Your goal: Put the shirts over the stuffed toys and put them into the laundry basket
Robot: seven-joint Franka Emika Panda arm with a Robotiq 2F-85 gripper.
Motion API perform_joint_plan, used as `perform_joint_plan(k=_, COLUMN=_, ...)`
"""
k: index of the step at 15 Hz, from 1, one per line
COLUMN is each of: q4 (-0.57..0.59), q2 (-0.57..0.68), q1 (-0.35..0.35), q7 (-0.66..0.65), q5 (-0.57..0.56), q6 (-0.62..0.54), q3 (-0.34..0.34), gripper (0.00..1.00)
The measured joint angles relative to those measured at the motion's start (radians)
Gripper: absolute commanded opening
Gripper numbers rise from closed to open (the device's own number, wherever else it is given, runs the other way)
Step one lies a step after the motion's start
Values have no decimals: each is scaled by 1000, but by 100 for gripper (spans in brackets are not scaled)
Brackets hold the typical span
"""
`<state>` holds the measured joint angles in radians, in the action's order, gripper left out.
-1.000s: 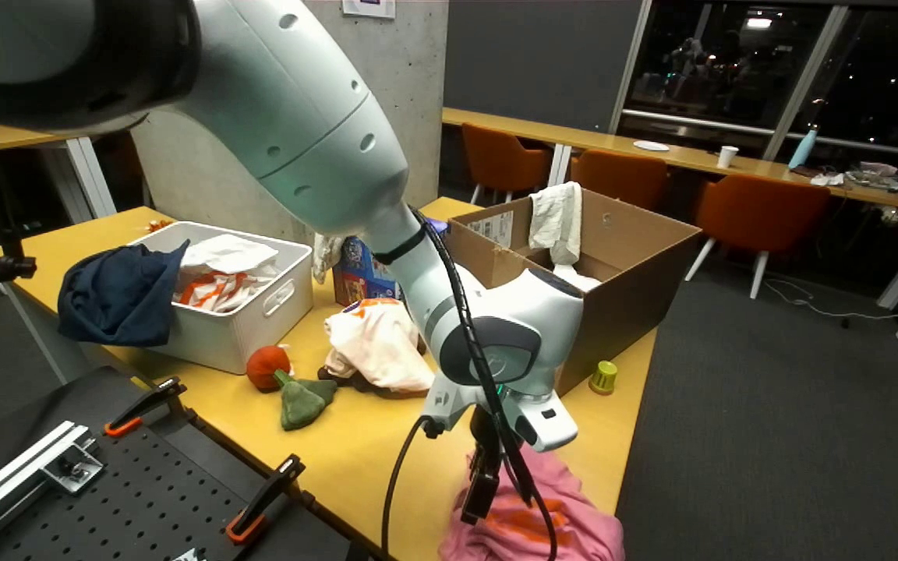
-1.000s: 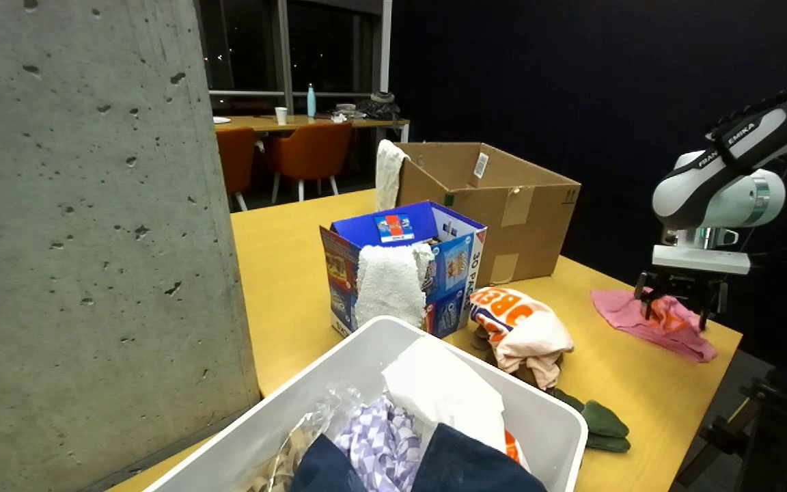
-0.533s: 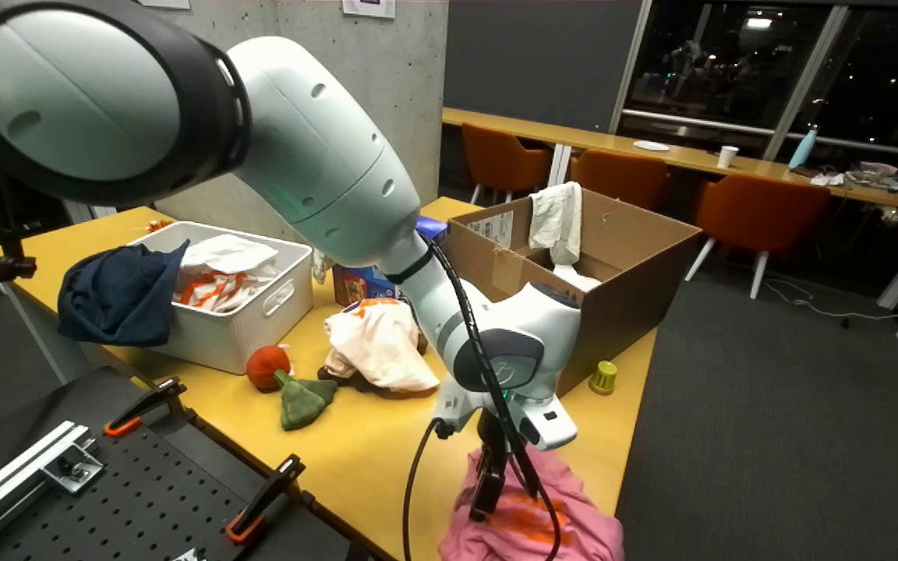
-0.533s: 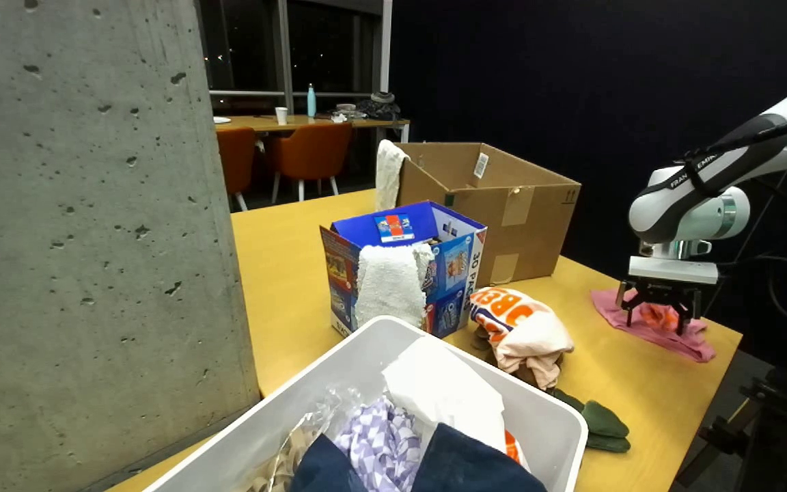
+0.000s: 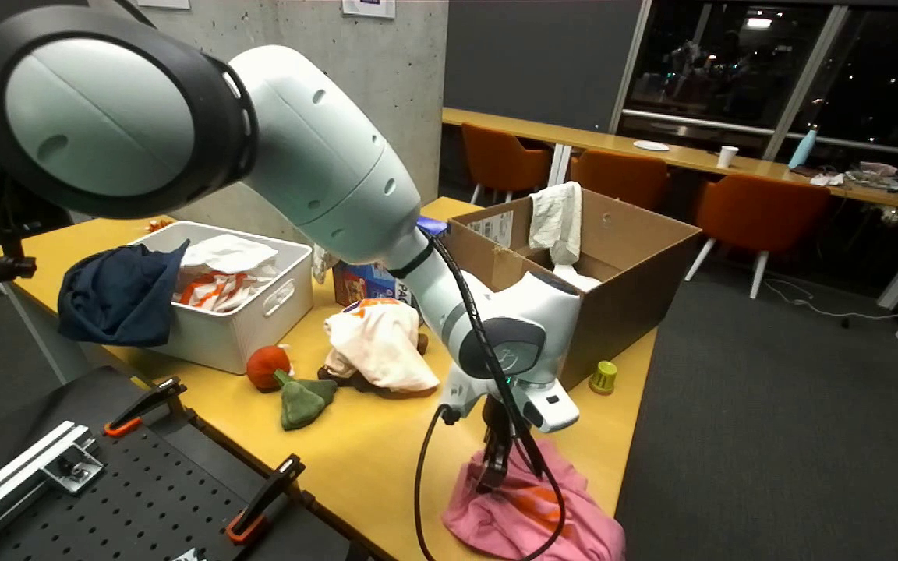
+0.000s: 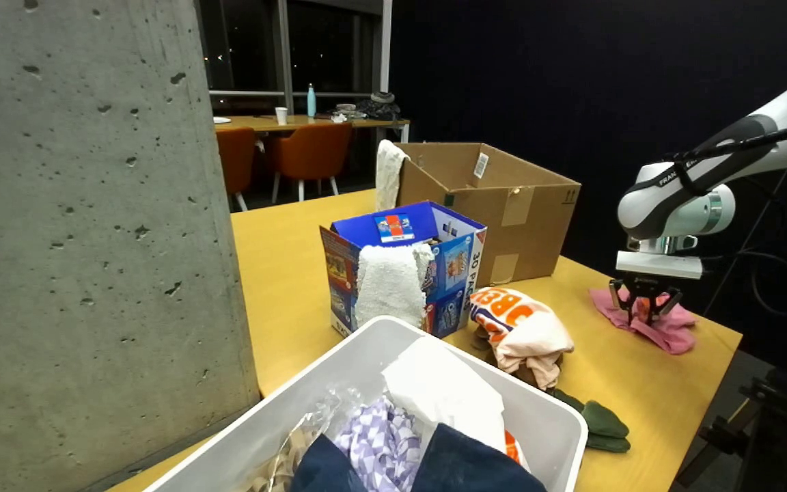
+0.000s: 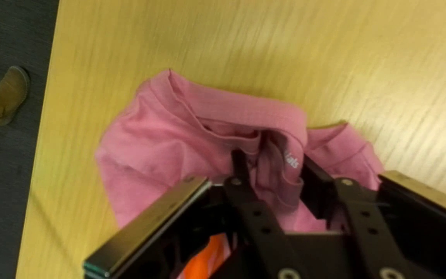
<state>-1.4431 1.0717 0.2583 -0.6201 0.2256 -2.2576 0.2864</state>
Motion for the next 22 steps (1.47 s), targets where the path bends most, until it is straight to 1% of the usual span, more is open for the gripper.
perform_joint_plan(k=1, q4=-1, q2=-1, q1=-8, q7=-4, q5=0, q6=0, q3=-1, gripper=0)
perform_joint_plan(k=3, q4=-12, q2=-11, q1=-29, q7=-16, q5=0, q6=0, q3=-5, gripper=0)
perform_joint_plan(k=6, q4=-70, q2=-63, q1=-81, q7=-35, q5=0, q6=0, q3=-13, gripper=2)
perform_joint_plan(k=8, q4=-135, q2=-126, q1=-124, q7=-43, q5=0, q6=-1, q3=-18, gripper=2)
perform_joint_plan(k=13, q4=-336, q2=-335, q1=-233, q7=-75, q5=-1, q6=0, q3=-39, gripper=2)
perform_joint_plan(k=17, q4=-474, q2=-493, q1=-301, q7=-107, q5=-6, q6=16, q3=-70, gripper=2)
perform_joint_plan(k=19, q4=-511, q2=-556, q1=-327, q7=-126, q5=-14, q6=50, q3=-92, gripper=2)
perform_joint_plan(k=22, q4=-516, q2=-616, q1=-347, q7=-135, q5=-35, q6=136, q3=-138, gripper=2)
